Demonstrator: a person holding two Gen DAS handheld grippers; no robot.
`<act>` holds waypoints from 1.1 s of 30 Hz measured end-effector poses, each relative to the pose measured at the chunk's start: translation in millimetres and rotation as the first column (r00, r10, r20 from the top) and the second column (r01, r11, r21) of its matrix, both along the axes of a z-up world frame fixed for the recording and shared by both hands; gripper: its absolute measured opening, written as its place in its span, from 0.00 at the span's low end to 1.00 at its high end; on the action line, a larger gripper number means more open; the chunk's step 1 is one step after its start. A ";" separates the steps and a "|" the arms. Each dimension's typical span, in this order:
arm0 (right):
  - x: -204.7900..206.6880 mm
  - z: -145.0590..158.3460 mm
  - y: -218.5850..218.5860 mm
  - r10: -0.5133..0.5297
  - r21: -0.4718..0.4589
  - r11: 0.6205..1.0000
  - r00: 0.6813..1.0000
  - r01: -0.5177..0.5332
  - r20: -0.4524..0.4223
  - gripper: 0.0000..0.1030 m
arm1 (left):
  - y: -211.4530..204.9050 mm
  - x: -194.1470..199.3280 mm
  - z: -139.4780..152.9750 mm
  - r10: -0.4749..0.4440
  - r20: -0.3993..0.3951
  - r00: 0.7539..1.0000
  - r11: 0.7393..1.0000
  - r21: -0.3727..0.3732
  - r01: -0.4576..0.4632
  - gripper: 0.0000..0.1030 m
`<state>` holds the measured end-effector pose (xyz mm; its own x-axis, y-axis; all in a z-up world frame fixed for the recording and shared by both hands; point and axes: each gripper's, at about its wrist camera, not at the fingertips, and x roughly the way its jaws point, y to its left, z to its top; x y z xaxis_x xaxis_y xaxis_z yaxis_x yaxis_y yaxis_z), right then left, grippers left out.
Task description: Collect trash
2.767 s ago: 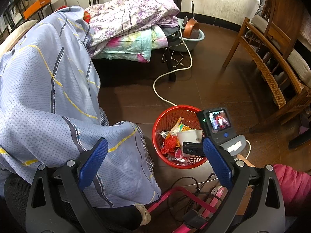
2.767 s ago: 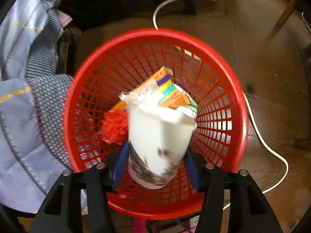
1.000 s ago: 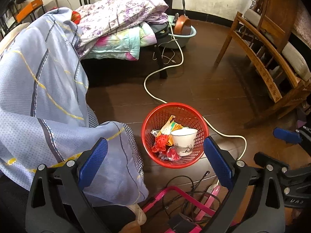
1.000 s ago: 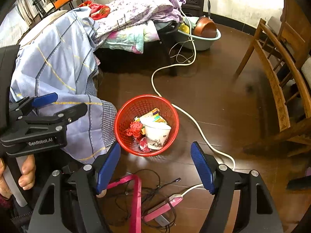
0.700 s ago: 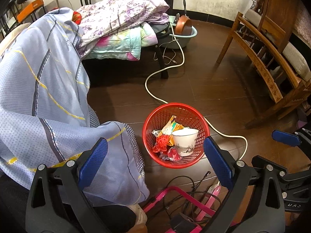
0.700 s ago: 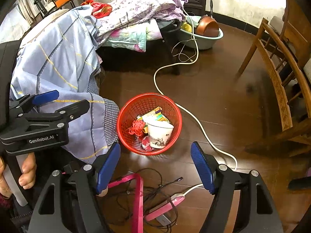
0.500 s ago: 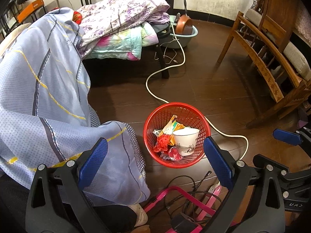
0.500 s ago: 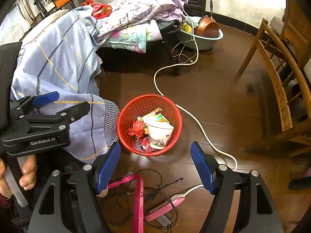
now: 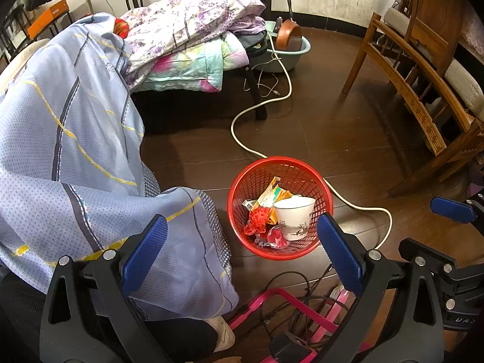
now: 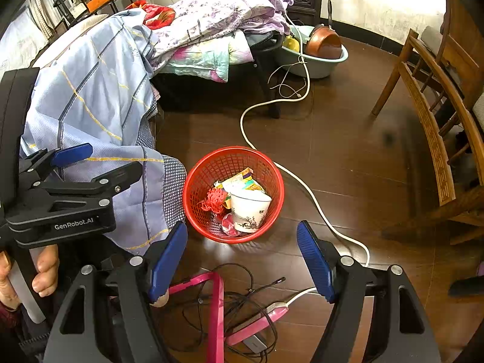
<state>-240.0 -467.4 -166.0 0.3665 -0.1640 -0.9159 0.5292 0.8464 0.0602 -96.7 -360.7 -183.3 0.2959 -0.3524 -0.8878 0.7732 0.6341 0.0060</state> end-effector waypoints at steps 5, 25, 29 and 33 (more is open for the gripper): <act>-0.3 -0.2 0.0 0.000 0.000 1.000 1.000 0.000 0.000 0.72 | 0.2 0.1 -0.3 0.000 0.001 1.000 1.000 0.002 0.000 0.93; 1.6 1.3 3.2 0.003 -0.003 1.000 1.000 -0.003 0.004 0.72 | -2.7 -4.5 1.4 -0.006 0.024 1.000 1.000 0.004 0.006 0.93; 2.5 1.2 3.6 0.004 -0.003 1.000 1.000 -0.004 0.004 0.72 | -3.4 -5.0 1.5 -0.007 0.025 1.000 1.000 0.006 0.007 0.93; 2.3 1.1 3.4 0.004 -0.003 1.000 1.000 -0.004 0.003 0.72 | -4.2 -5.3 1.4 -0.006 0.024 1.000 1.000 0.006 0.005 0.93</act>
<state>-237.7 -464.0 -164.9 0.3699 -0.1658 -0.9141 0.5260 0.8484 0.0590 -102.0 -364.9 -181.9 0.3150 -0.3491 -0.8825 0.7763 0.6298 0.0280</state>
